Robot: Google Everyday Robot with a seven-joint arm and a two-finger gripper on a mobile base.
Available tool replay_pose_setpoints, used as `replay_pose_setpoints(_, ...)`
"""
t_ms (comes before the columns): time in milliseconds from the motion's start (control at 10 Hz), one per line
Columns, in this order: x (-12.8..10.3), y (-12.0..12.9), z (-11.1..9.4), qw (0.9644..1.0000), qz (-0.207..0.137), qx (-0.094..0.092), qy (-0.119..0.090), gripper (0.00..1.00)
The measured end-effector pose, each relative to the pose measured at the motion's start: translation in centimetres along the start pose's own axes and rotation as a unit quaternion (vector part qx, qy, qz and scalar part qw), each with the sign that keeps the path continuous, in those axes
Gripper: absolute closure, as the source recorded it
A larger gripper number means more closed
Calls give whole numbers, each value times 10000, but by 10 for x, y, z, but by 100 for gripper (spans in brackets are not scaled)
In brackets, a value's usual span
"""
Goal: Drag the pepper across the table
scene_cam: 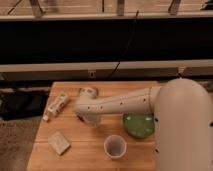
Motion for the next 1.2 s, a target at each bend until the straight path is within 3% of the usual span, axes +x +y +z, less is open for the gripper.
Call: replay_pose_setpoints(1200,26,-4,3,9992,-383,44,-74,96)
